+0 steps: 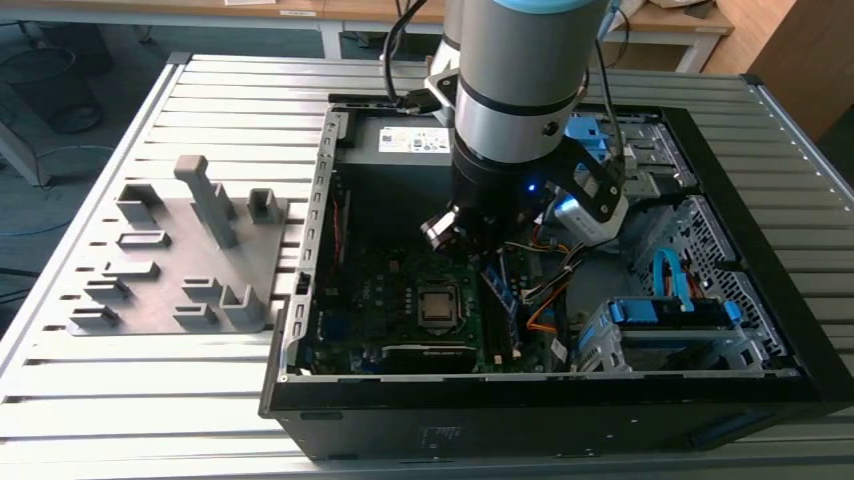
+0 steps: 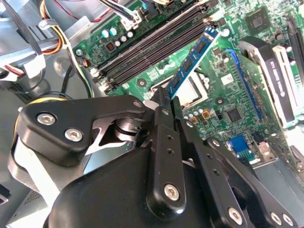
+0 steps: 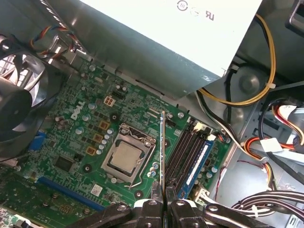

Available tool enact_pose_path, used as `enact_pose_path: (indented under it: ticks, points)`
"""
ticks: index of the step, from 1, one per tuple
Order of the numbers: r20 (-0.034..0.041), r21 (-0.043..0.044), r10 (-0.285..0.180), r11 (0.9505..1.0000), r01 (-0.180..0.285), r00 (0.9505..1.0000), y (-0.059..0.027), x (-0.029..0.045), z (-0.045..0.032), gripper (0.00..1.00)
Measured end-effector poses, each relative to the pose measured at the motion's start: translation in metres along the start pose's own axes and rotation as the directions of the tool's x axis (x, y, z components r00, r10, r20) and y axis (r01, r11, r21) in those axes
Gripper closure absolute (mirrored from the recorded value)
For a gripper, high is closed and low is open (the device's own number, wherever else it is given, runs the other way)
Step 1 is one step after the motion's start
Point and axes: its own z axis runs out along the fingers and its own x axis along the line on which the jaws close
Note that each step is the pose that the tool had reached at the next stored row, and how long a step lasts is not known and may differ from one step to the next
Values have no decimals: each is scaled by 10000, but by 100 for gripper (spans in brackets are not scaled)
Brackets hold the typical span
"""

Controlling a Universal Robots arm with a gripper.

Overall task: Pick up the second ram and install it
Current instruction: 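Insert the second ram into the second slot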

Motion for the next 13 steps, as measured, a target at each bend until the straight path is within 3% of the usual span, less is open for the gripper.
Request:
enact_pose_path:
  ticks: [13]
  points:
    - [9, 21, 322, 9995, -322, 9995, 0, 0, 1, 86]
